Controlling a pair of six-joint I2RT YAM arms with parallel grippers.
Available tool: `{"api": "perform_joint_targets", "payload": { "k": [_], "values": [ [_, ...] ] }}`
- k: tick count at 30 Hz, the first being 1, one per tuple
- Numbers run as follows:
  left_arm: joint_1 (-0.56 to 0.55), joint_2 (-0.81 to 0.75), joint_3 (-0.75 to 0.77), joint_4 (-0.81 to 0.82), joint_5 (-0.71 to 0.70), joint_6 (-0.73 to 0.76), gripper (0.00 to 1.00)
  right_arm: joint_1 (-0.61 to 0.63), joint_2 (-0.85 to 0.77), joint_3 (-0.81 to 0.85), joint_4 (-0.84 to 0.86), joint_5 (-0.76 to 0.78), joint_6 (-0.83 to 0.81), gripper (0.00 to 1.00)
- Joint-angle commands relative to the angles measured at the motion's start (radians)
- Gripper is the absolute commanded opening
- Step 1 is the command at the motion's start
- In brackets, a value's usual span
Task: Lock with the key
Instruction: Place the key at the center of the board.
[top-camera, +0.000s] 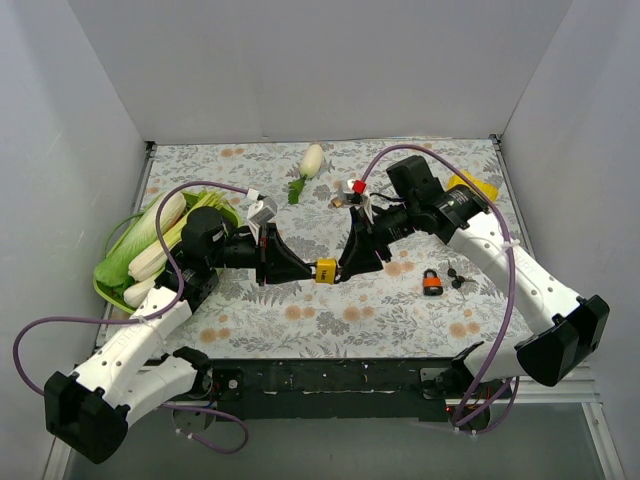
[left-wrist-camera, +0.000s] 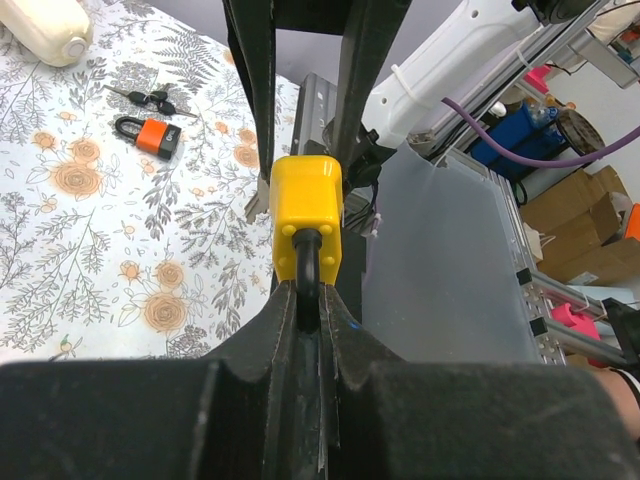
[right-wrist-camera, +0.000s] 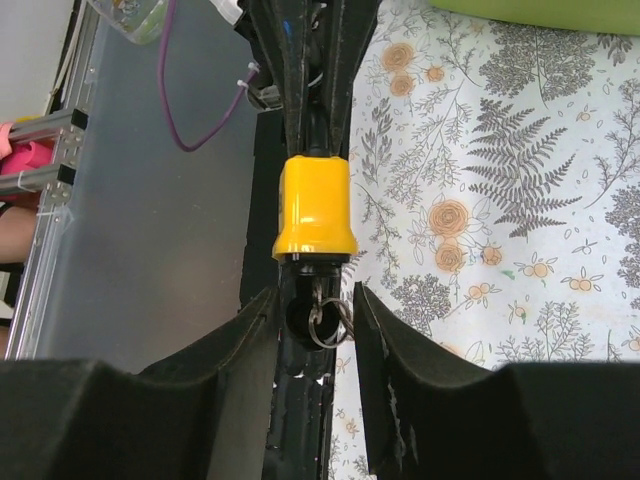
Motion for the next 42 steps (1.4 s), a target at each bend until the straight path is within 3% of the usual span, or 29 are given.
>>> {"api": "perform_joint_targets", "payload": {
  "k": [1,4,8,11,19,22,23,25,31,42],
  "values": [
    [0.004,-0.006,0.044,0.026,-0.027,0.017,0.00,0.019,0.004,-0.003,-0.003,-0.039,-0.014,0.43],
    [0.004,-0.003,0.044,0.026,-0.032,0.020,0.00,0.026,0.010,-0.003,-0.003,-0.034,-0.013,0.43],
    [0.004,-0.006,0.047,0.024,-0.036,0.023,0.00,0.031,0.010,-0.008,-0.008,-0.017,-0.028,0.25],
    [0.004,-0.011,0.045,0.015,-0.045,0.027,0.00,0.031,0.008,-0.010,-0.028,0.004,-0.045,0.20],
    [0.002,-0.020,0.039,0.017,-0.055,0.020,0.00,0.031,-0.009,-0.036,-0.052,0.042,-0.071,0.19],
    [0.004,-0.017,0.042,0.018,-0.056,0.020,0.00,0.029,-0.006,-0.033,-0.055,0.049,-0.071,0.25],
    [0.004,-0.014,0.042,0.020,-0.056,0.018,0.00,0.029,-0.006,-0.028,-0.054,0.047,-0.071,0.14],
    [0.002,-0.011,0.045,0.015,-0.059,0.020,0.00,0.031,-0.004,-0.023,-0.046,0.047,-0.068,0.01],
    [0.004,-0.017,0.044,0.009,-0.087,0.036,0.00,0.026,-0.010,-0.029,-0.061,0.061,-0.067,0.01],
    [0.053,-0.023,0.038,-0.058,-0.092,0.089,0.00,-0.089,-0.055,-0.132,-0.187,0.032,-0.140,0.01]
  ]
}}
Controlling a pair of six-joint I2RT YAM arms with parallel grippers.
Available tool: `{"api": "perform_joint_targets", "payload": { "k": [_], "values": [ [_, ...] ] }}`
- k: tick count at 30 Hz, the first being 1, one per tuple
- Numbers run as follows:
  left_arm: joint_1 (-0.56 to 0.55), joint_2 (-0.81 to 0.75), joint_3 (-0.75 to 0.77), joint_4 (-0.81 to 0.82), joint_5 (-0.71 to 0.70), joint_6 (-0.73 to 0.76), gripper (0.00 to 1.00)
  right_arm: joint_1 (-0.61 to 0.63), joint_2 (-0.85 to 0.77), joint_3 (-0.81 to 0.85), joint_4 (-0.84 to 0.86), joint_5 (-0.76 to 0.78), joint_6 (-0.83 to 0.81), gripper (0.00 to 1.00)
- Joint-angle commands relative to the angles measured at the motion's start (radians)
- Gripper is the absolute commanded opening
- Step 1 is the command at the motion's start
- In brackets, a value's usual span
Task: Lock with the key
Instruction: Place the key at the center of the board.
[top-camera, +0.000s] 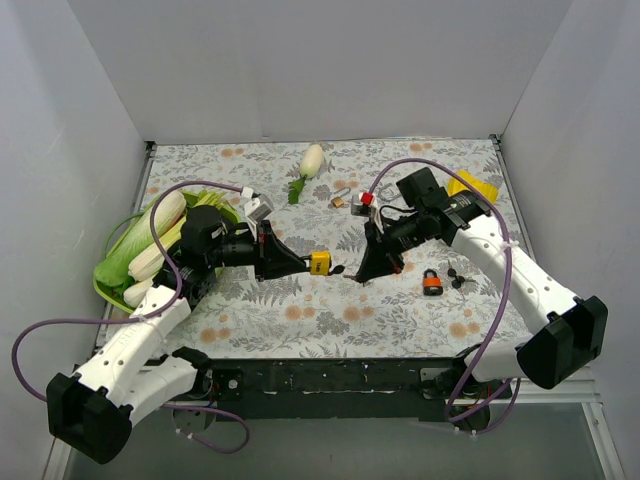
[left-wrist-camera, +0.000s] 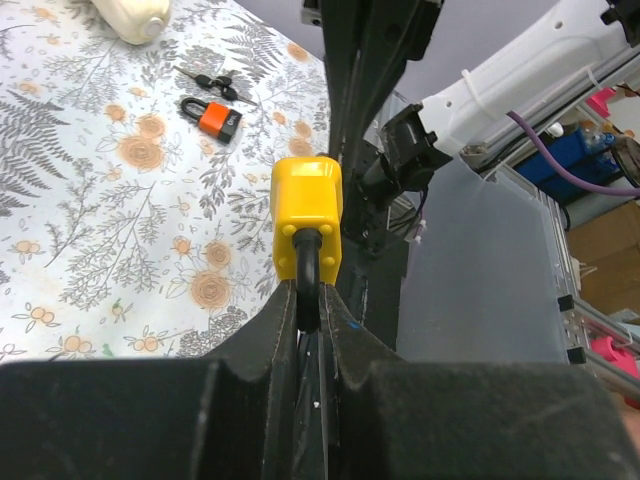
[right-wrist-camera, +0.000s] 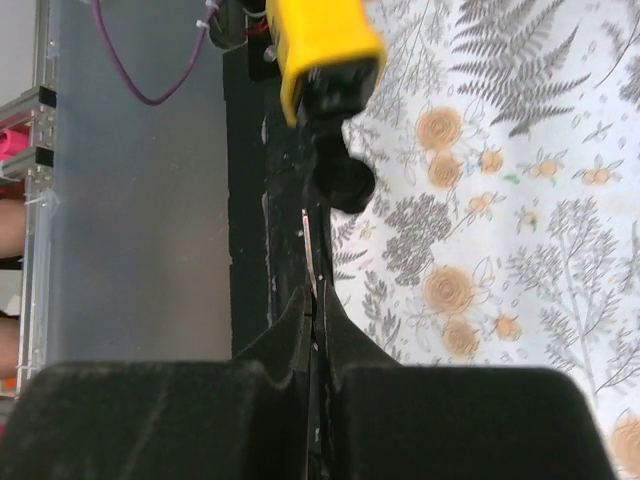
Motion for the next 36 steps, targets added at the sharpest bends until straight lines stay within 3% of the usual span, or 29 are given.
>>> {"api": "perform_joint_targets", "payload": {
  "k": [1,5,11,17,26,36],
  "values": [
    [0.022,-0.025,0.039,0.030,-0.009,0.025,0.00,-0.029,-0.043,-0.048,-0.103,-0.020,-0.058,0.01],
    [0.027,-0.016,0.032,0.035,-0.019,0.020,0.00,-0.135,-0.037,-0.120,-0.063,0.038,0.006,0.01],
    [0.031,-0.014,0.030,0.052,-0.032,-0.014,0.00,-0.304,-0.009,-0.294,0.211,0.291,0.271,0.01],
    [0.031,-0.019,0.016,0.037,-0.068,-0.014,0.00,-0.307,-0.026,-0.442,0.446,0.411,0.425,0.01],
    [0.031,-0.002,0.001,0.029,-0.056,-0.017,0.00,-0.315,0.043,-0.559,0.576,0.583,0.479,0.01],
    [0.030,0.013,0.010,0.012,-0.046,-0.008,0.00,-0.358,0.126,-0.567,0.642,0.535,0.543,0.01]
  ]
}}
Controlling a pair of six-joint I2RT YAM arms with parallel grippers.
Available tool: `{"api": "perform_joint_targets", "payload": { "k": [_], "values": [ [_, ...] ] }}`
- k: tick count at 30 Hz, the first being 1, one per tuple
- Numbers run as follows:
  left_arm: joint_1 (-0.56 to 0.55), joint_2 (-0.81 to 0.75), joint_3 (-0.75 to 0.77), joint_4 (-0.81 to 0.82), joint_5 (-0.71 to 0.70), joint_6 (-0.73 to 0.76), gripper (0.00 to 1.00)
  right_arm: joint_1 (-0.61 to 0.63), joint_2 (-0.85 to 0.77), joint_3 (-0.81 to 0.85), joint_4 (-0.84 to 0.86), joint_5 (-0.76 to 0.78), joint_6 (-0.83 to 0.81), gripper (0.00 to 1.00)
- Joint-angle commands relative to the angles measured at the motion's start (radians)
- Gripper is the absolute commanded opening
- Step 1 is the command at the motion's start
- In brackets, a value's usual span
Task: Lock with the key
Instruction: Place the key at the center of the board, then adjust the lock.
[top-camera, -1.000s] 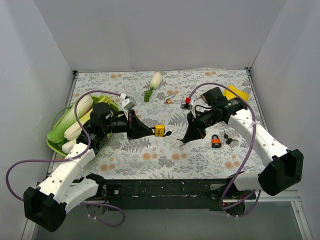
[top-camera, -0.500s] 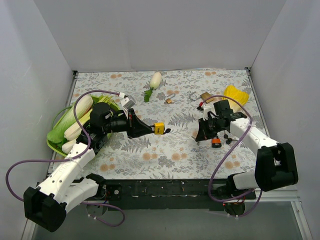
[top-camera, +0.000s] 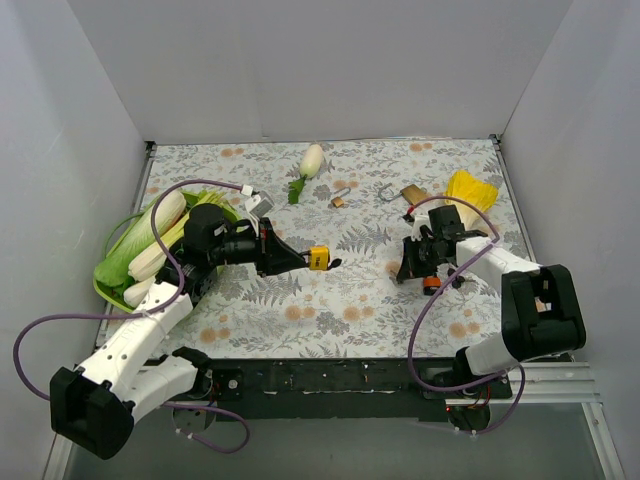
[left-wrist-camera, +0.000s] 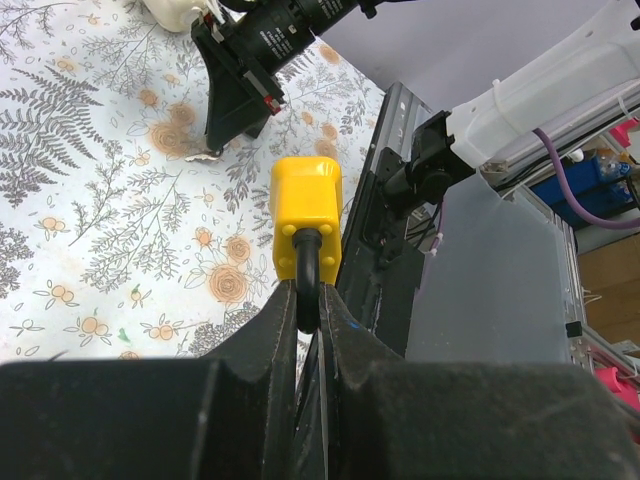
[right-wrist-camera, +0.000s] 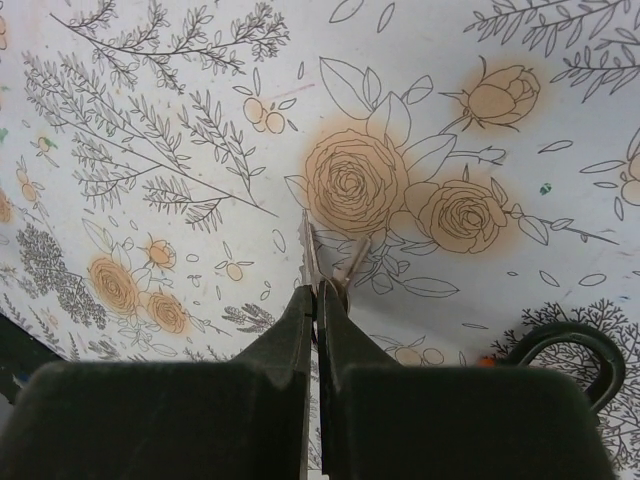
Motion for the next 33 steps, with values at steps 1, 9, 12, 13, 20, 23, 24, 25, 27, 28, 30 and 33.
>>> {"api": "perform_joint_targets", "payload": {
  "k": [1,9,12,13,20,23,24,25,27,28,30,33],
  "values": [
    [0.005,-0.013,0.010,0.020,0.018,0.013,0.00,-0.007,0.027,-0.011,0.060,-0.024,0.048,0.01],
    [0.005,0.010,0.024,-0.011,0.042,0.022,0.00,-0.007,0.034,-0.028,0.053,-0.047,0.069,0.23],
    [0.005,0.025,0.033,-0.022,0.070,0.017,0.00,-0.009,0.010,-0.015,0.031,-0.062,0.074,0.41],
    [0.004,0.026,0.035,-0.025,0.074,0.013,0.00,-0.007,0.001,-0.003,0.024,-0.067,0.060,0.44],
    [0.005,0.031,0.090,-0.112,0.223,0.043,0.00,-0.006,-0.148,0.107,-0.044,-0.246,-0.113,0.66],
    [0.005,0.033,0.117,-0.151,0.329,0.063,0.00,-0.006,-0.267,0.158,-0.094,-0.364,-0.321,0.83],
    [0.005,0.033,0.119,-0.151,0.352,0.060,0.00,-0.004,-0.301,0.163,-0.105,-0.399,-0.371,0.85],
    [0.004,0.033,0.125,-0.151,0.402,0.062,0.00,-0.003,-0.338,0.167,-0.130,-0.439,-0.418,0.87],
    [0.004,0.037,0.134,-0.151,0.453,0.062,0.00,0.006,-0.444,0.176,-0.157,-0.543,-0.562,0.89],
    [0.004,0.039,0.140,-0.151,0.478,0.065,0.00,0.023,-0.479,0.179,-0.170,-0.576,-0.612,0.91],
    [0.002,0.039,0.154,-0.149,0.536,0.074,0.00,0.052,-0.567,0.187,-0.193,-0.639,-0.675,0.93],
    [-0.004,0.040,0.163,-0.149,0.602,0.111,0.00,0.158,-0.660,0.192,-0.181,-0.654,-0.709,0.95]
  ]
}}
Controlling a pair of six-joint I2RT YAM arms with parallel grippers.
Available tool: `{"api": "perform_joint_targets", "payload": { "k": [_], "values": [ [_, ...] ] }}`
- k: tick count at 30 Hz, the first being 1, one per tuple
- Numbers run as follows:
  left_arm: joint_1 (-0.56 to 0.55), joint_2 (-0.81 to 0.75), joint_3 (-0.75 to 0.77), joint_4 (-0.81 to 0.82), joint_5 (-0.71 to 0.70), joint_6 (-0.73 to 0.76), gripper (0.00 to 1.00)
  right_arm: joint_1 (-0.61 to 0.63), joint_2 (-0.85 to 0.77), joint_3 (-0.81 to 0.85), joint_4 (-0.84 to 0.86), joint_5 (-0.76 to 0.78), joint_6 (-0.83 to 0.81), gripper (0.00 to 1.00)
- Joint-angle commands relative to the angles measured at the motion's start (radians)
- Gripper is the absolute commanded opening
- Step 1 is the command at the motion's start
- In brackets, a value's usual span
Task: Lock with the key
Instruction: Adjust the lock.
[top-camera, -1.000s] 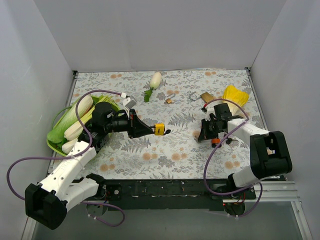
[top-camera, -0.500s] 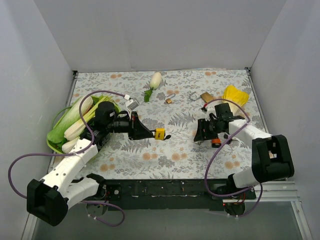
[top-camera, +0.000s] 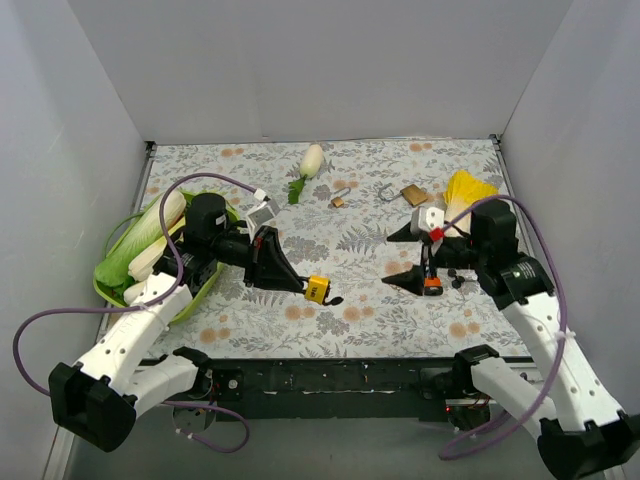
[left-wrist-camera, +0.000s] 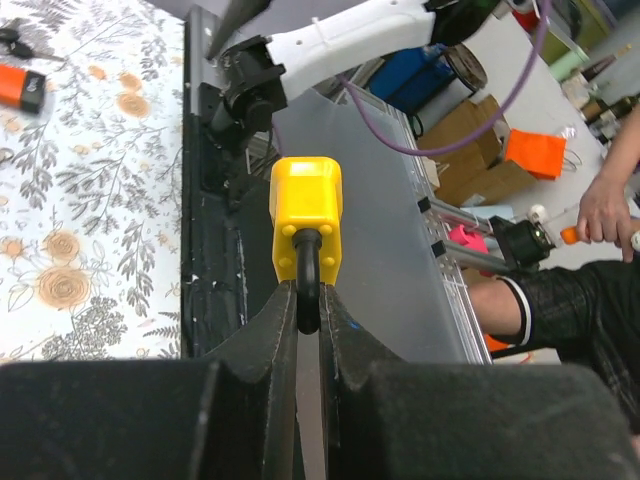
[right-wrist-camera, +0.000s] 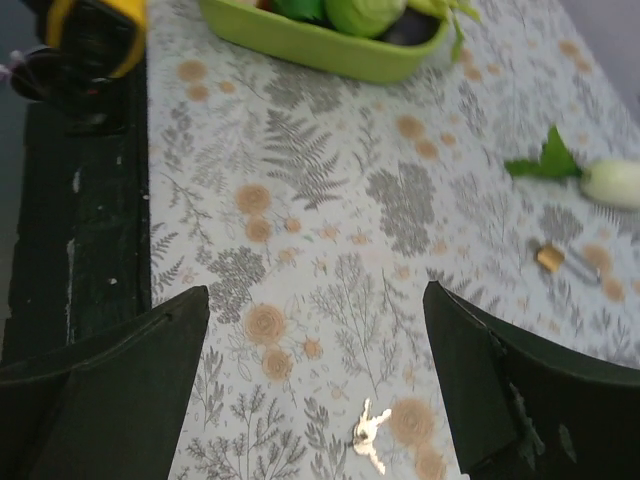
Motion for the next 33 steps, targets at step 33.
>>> {"api": "perform_joint_targets", "payload": {
  "k": [33],
  "values": [
    [-0.124,0.090,0.096,0.002,0.214,0.074,0.00,0.759,-0.043,0.073,0.099,0.298,-0.255,0.96]
  ]
}}
